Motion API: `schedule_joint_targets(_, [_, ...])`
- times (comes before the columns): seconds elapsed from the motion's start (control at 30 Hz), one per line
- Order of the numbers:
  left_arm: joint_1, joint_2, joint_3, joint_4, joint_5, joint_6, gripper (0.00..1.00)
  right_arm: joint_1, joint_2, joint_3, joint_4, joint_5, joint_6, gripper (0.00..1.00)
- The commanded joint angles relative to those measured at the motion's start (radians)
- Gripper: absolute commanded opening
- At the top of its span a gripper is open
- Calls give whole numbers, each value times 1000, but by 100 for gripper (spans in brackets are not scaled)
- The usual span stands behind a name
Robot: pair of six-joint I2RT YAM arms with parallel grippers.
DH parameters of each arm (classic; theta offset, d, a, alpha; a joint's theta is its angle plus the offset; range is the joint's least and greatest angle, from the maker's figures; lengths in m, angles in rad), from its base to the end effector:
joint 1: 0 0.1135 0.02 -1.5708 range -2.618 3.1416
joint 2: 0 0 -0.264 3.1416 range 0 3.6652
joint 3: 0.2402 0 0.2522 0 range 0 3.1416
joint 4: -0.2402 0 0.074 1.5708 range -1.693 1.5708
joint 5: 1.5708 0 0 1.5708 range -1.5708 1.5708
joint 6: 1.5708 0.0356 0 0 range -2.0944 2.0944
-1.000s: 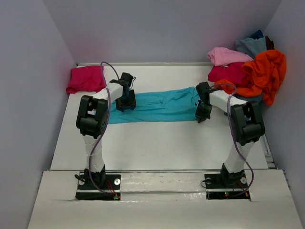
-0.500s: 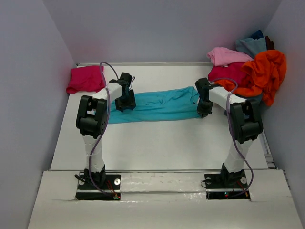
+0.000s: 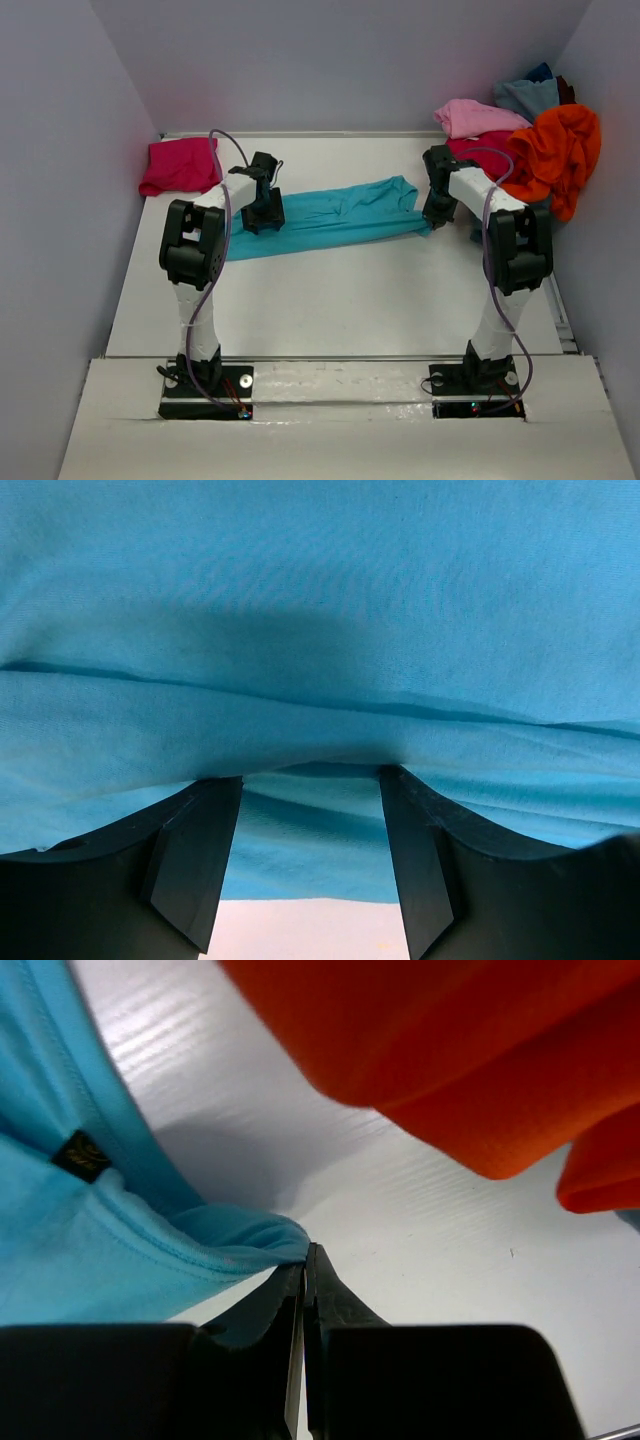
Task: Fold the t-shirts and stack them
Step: Fold the tshirt
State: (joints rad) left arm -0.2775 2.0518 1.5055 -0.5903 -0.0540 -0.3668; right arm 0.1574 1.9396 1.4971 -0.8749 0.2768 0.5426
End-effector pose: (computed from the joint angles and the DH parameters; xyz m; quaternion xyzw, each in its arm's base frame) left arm 0.4128 -0.1156 0.1722 -0.0494 0.9749 -0.0432 0.2126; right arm 0.3861 0.0514 0.2043 0.2052 0.9610 -0.0856 0.1645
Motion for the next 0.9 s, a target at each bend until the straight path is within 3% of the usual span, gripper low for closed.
schedule_joint_targets(0.0, [23, 10, -25, -46, -21, 17, 70, -13, -2, 109, -56, 78, -15, 7])
schedule_joint_targets(0.37, [23, 15, -27, -45, -20, 19, 70, -13, -39, 167, -96, 85, -41, 7])
schedule_joint_targets(0.53, [23, 18, -25, -45, -20, 19, 70, -13, -82, 88, -76, 39, -53, 8])
schedule_joint_targets(0.63, [23, 18, -28, -45, -21, 19, 70, -13, -123, 23, -72, 33, -46, 14])
schedule_joint_targets(0.73, [23, 19, -28, -46, -23, 19, 70, -13, -163, -23, -61, 29, -40, 51])
schedule_joint_targets(0.83, [23, 18, -36, -48, -27, 20, 70, -13, -182, -34, -68, 19, -38, 67])
schedule_joint_targets(0.87, [23, 16, -39, -48, -27, 20, 70, -13, -185, -41, -67, 19, -36, 67])
